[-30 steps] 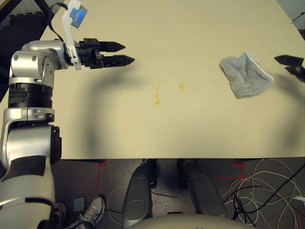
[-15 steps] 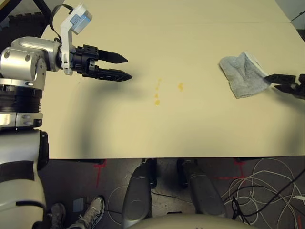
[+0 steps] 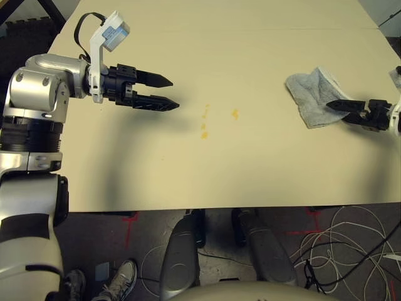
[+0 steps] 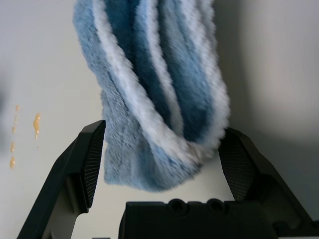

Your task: Wipe the water off the table with a rag.

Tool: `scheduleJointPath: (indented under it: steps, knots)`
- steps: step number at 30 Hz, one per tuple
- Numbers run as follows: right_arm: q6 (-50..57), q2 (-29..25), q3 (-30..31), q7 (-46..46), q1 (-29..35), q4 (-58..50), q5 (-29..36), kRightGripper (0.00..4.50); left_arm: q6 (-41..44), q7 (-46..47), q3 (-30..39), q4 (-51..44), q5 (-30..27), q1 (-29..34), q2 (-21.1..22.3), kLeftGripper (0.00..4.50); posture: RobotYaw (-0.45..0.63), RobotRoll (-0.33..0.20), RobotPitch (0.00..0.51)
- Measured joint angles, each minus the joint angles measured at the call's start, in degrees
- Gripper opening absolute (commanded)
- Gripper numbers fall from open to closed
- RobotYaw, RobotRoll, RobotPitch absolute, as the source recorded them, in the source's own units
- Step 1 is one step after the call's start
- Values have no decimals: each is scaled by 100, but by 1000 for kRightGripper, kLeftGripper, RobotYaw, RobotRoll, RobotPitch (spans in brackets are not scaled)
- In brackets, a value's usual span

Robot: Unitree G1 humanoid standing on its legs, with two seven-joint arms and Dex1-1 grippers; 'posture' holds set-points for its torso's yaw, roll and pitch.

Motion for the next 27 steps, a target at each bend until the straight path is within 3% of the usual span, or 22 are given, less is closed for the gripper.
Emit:
scheduleJointPath:
  steps: [14, 17, 27]
  knots:
    - [-412, 624, -921, -1057, -449, 823, 459, 4456, 160, 12, 1, -170, -76, 95, -2, 4500, -61, 0, 288]
    - [-719, 734, -1070, -1426, -508, 932, 506, 3889, 164, 18, 0, -182, -107, 95, -22, 4500, -62, 0, 286]
    - [-1776, 901, -1303, -2499, -502, 1056, 531, 567, 175, 34, 0, -192, -117, 136, -37, 4500, -76, 0, 274]
